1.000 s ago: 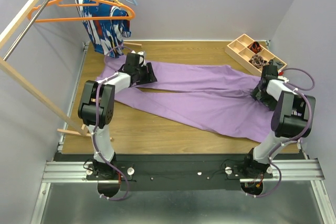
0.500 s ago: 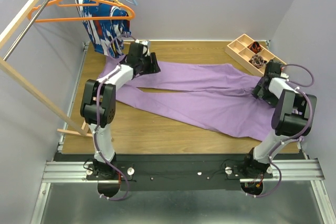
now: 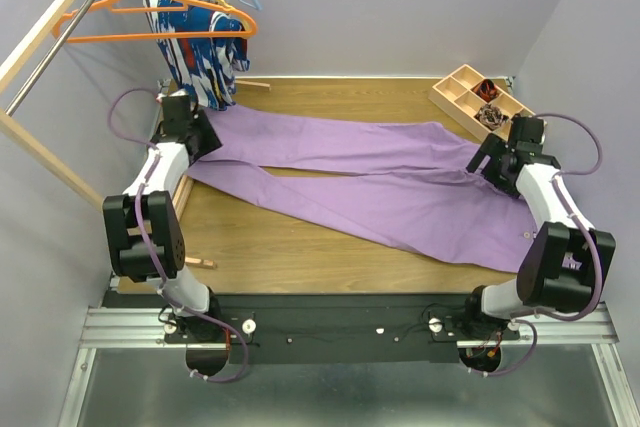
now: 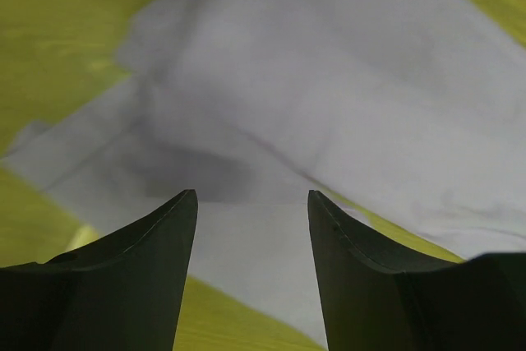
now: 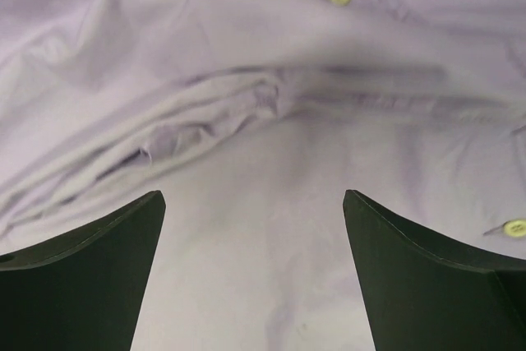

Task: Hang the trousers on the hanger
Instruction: Fold the trousers

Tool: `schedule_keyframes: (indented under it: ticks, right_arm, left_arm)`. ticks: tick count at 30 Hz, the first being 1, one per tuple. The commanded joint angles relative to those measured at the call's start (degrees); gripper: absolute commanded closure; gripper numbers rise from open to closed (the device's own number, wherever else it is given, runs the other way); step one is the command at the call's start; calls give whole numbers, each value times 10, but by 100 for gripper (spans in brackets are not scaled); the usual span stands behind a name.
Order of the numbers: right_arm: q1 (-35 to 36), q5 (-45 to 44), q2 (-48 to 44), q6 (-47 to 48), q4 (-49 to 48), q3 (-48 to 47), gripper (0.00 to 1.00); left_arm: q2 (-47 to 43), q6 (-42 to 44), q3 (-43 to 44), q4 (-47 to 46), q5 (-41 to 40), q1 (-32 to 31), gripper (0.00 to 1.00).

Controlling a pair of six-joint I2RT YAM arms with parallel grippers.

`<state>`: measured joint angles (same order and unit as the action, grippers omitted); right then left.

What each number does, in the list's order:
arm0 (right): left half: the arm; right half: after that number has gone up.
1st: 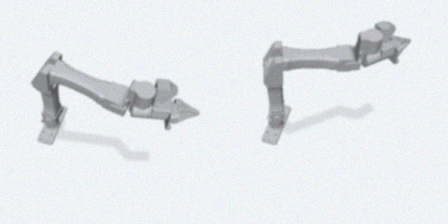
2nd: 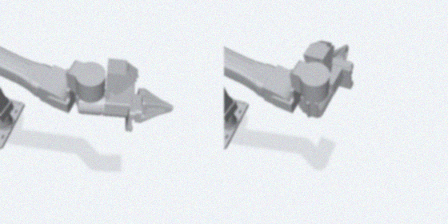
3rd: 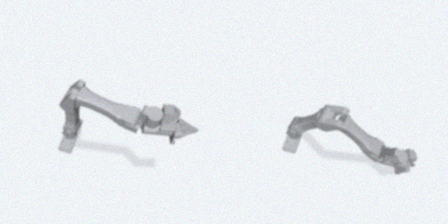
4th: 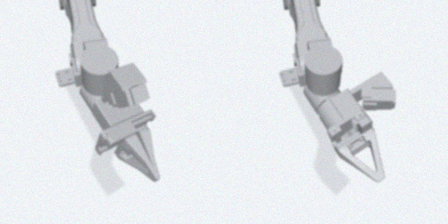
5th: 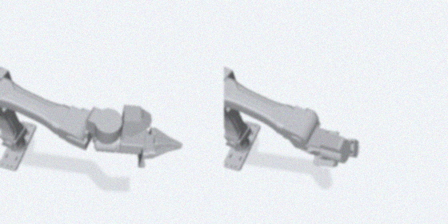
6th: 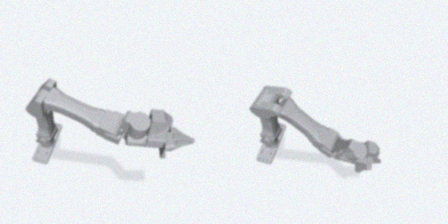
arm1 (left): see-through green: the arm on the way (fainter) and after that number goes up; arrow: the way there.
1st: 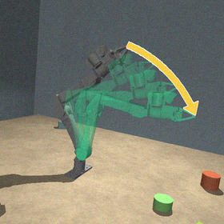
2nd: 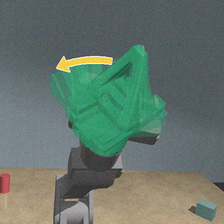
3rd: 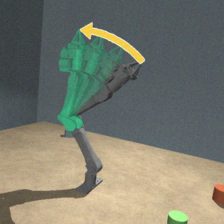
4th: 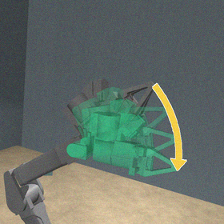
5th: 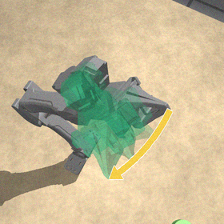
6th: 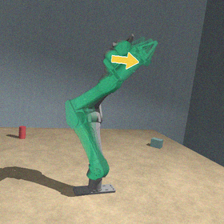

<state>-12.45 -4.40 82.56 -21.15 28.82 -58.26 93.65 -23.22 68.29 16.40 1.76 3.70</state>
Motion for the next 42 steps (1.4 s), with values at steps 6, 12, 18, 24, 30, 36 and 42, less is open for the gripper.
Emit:
schedule_keyframes:
  ticks: [6,12,18,24,30,36,42]
  right_arm:
    - [1,41,-22,2,17,43,2]
    - [1,66,-14,-9,16,32,2]
    - [1,65,-23,-9,17,31,2]
    - [1,77,-35,-26,19,44,2]
    - [1,67,-54,-41,24,65,2]
    - [0,21,-83,-109,90,87,1]
    - [-25,-68,-170,-177,205,97,0]
  left_arm:
    - [-4,7,15,57,-107,62,36]
    - [30,4,8,38,-90,65,37]
    - [38,-9,-5,3,-57,65,40]
    - [58,-15,-6,-12,-40,65,44]
    - [59,-22,-17,-32,-4,65,57]
    - [63,-37,-10,-59,49,65,100]
    - [61,-48,35,-75,76,82,100]
